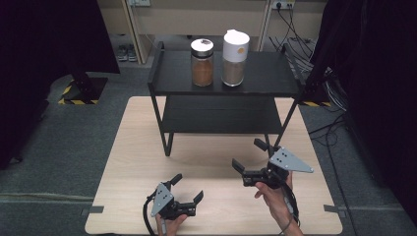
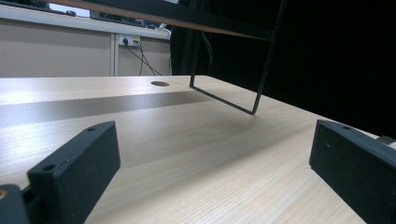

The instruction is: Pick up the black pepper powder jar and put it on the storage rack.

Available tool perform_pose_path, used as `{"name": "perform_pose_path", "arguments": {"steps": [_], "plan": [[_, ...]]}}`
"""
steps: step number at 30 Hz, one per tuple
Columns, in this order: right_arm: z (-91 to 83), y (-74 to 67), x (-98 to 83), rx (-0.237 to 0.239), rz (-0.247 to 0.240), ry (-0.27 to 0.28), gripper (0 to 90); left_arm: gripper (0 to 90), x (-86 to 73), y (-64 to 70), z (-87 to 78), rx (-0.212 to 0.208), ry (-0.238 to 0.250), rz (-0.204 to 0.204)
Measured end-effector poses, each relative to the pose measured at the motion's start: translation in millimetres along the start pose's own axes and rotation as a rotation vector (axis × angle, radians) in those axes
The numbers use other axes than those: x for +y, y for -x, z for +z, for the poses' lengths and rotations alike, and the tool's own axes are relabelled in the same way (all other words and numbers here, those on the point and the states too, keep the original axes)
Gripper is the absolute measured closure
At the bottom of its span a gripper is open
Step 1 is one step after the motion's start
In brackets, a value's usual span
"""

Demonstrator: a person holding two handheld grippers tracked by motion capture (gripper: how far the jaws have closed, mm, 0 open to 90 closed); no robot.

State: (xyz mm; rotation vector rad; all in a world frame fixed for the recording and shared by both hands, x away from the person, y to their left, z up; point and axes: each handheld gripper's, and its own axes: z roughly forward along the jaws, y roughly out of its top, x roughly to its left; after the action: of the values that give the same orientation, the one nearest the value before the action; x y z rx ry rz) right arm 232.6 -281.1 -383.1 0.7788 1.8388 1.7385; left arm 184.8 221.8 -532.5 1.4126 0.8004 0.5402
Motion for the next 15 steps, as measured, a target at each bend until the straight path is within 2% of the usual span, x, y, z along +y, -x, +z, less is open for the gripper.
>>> {"name": "perform_pose_path", "arguments": {"steps": [3, 15], "plan": [[-1.9, -1.8, -3.7, -0.002, -0.009, -0.011, 0.4, 1.3, 0.0, -0.1, 0.0, 0.000, 0.000, -0.001], [-6.4, -0.5, -24.0, -0.002, 0.030, -0.033, 0.4, 1.3, 0.0, -0.1, 0.0, 0.000, 0.000, 0.000]]}}
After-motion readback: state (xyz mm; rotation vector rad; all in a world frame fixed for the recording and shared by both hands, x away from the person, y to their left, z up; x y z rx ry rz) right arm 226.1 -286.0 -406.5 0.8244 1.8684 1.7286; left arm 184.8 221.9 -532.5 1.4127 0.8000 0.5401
